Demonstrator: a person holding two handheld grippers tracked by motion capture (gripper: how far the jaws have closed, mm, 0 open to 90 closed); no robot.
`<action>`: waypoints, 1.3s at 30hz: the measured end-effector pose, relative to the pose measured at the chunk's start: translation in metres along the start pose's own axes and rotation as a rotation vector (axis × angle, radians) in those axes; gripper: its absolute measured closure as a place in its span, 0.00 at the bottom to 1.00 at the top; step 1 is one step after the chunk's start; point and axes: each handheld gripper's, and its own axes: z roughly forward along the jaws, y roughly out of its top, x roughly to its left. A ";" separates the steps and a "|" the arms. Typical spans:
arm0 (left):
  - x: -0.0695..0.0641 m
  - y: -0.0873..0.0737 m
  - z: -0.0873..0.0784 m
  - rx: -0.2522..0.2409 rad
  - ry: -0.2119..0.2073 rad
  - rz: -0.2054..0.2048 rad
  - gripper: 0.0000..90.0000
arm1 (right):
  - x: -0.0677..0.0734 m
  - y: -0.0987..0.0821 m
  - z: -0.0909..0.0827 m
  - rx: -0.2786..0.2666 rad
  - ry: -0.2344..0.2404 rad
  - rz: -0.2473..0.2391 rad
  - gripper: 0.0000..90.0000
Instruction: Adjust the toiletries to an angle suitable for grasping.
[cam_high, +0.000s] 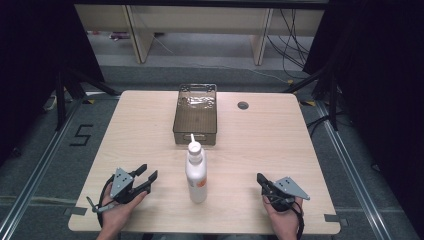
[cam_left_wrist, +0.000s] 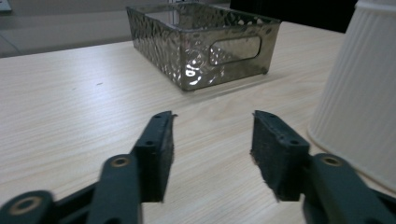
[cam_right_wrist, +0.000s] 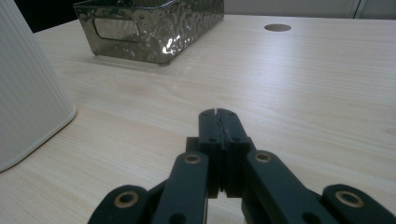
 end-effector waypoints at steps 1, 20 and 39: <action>-0.003 0.004 -0.002 -0.004 -0.012 -0.001 0.68 | -0.001 0.000 0.000 -0.001 -0.005 -0.015 1.00; -0.106 0.048 -0.035 -0.007 -0.410 0.109 0.99 | -0.001 0.001 0.000 0.013 -0.007 -0.014 0.95; -0.091 0.041 -0.007 0.036 -0.294 0.101 1.00 | 0.000 0.001 0.002 0.012 -0.006 -0.001 0.93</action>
